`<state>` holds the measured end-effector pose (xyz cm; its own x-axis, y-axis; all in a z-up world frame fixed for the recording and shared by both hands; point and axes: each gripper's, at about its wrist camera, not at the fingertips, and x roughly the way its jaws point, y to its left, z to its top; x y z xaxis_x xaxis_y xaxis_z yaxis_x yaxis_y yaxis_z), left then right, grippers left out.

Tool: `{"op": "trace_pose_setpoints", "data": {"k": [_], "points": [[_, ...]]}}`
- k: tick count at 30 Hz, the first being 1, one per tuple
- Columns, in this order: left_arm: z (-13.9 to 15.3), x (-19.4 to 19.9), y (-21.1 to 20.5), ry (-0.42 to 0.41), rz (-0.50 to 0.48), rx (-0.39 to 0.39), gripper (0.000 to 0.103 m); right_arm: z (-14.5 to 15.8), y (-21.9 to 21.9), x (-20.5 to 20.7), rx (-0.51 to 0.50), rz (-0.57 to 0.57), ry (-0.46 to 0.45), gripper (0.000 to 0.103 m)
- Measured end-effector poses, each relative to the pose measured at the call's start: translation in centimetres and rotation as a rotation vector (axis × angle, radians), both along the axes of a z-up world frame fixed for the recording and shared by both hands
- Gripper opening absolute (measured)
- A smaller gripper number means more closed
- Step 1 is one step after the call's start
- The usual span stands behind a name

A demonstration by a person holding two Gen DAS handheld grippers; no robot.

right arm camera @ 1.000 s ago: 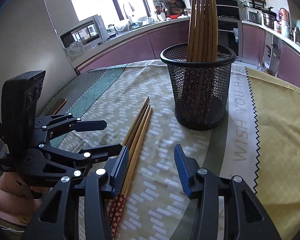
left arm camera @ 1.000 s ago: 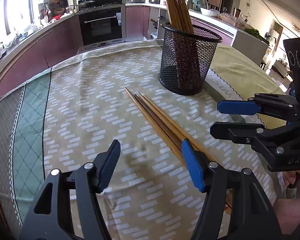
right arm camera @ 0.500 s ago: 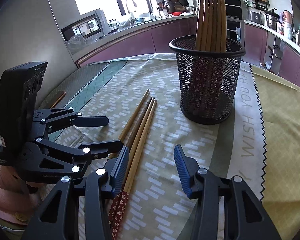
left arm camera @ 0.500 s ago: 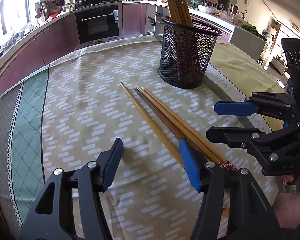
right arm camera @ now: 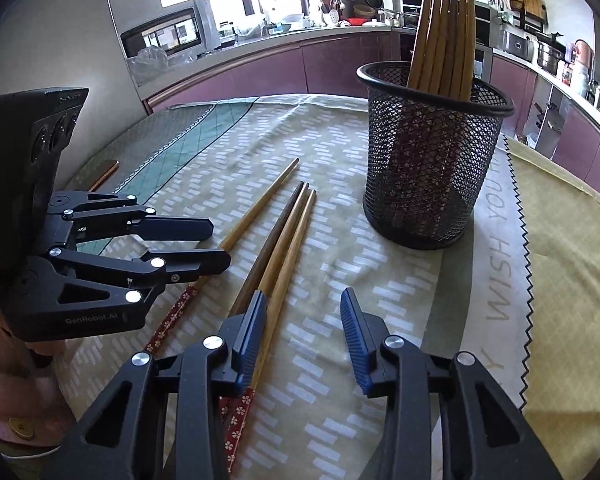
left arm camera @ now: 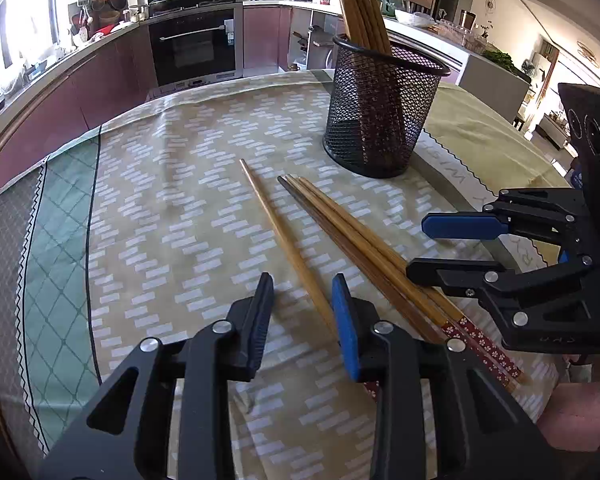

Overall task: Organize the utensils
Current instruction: 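Lower the right gripper onto another chopstick and close on it, then lift the held chopstick upright and carry it over the mesh cup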

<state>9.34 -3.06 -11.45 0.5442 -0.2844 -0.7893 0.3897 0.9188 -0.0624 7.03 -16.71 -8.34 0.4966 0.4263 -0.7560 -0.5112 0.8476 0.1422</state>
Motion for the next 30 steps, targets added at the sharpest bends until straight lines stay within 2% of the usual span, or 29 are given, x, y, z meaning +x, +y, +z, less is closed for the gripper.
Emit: {"op": "trace_pose_setpoints", "data": {"k": [5, 10, 14, 17, 21, 25, 30], "points": [[0.0, 0.0, -0.2, -0.001, 0.000, 0.009, 0.027, -0.2, 0.6, 0.3, -0.029, 0.000, 0.002, 0.028], [-0.1, 0.8, -0.6, -0.008, 0.011, 0.028, 0.029, -0.3, 1.4, 0.7, -0.059, 0.000, -0.017, 0.025], [-0.2, 1.6, -0.8, -0.008, 0.027, 0.024, 0.029, -0.3, 1.6, 1.5, -0.038, -0.012, -0.006, 0.012], [-0.2, 1.8, -1.0, -0.017, 0.054, 0.037, 0.022, -0.3, 1.2, 1.7, -0.018, -0.020, 0.004, 0.009], [-0.3, 1.5, -0.6, -0.013, 0.075, 0.015, 0.011, -0.3, 0.2, 1.6, 0.017, -0.038, 0.016, 0.006], [0.0, 1.2, -0.1, -0.013, 0.103, -0.003, 0.008, 0.0, -0.6, 1.4, 0.048, -0.048, 0.018, 0.006], [0.3, 0.1, 0.2, -0.009, 0.088, -0.026, 0.008, 0.7, -1.5, 0.7, 0.096, -0.032, 0.006, 0.006]]}}
